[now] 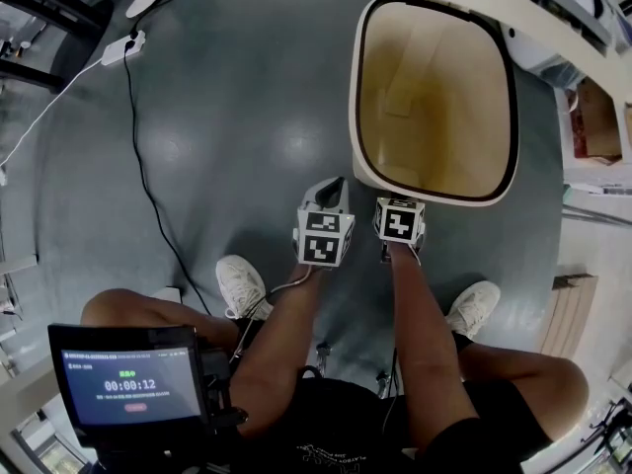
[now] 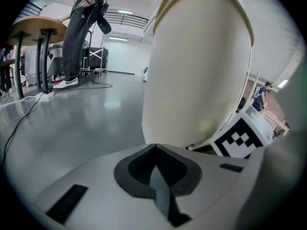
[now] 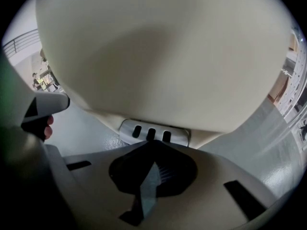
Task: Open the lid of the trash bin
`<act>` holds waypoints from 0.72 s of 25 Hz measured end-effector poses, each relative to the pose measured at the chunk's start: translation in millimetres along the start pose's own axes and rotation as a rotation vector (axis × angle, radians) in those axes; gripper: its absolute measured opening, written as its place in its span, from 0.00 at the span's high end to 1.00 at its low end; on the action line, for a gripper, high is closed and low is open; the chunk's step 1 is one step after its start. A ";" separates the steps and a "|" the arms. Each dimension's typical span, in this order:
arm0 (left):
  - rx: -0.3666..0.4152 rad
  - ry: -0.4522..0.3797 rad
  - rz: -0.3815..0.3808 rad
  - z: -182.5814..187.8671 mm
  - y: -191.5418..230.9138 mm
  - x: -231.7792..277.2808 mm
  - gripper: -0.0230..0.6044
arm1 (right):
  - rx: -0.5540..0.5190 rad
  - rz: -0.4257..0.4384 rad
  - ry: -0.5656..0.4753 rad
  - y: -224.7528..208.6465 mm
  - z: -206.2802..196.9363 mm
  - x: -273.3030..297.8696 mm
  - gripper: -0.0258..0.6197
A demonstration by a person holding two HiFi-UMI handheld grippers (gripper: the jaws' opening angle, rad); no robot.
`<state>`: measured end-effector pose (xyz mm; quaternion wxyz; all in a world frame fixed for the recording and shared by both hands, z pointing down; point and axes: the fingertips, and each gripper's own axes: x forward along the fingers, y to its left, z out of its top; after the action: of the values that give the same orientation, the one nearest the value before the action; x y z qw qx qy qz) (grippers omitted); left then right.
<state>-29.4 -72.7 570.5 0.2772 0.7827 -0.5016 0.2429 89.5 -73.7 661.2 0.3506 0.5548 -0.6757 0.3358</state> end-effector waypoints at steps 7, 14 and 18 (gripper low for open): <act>0.008 -0.007 -0.017 3.7 -8.3 -0.3 0.97 | 0.012 0.018 0.017 -0.7 0.6 -2.0 0.95; -0.001 -0.009 -0.011 3.5 -6.0 -0.6 0.97 | 0.010 0.014 0.002 -0.7 2.8 -5.2 0.95; -0.009 -0.002 -0.014 0.4 -7.3 0.2 0.97 | -0.005 0.004 0.014 -0.7 3.3 -6.2 0.95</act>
<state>-22.6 -70.5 569.0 0.2819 0.7853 -0.4972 0.2381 90.6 -73.4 654.2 0.3561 0.5503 -0.6750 0.3386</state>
